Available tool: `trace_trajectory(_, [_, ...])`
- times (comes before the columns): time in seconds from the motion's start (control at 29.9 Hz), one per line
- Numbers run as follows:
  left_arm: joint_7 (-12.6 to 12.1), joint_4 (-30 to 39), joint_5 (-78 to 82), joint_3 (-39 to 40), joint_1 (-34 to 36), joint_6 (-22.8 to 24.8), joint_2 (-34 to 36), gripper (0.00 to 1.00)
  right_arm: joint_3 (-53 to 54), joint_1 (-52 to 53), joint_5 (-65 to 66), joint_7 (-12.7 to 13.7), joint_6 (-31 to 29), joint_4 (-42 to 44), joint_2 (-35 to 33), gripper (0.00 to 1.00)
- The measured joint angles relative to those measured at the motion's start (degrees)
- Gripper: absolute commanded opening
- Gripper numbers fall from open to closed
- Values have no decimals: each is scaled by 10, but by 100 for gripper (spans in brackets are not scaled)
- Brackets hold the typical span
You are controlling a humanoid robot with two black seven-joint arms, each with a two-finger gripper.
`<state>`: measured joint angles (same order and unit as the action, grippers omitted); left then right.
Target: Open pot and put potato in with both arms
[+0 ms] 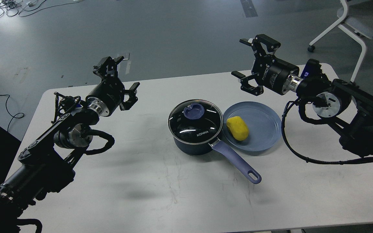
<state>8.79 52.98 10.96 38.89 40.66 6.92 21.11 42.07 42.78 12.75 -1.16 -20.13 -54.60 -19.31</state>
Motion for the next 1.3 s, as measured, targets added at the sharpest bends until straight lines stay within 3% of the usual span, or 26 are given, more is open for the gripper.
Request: trace_trajectory(1.3, [1,4,-1,23,-27,29,-1,99,53,-8,-2,4,4,5,-6,100])
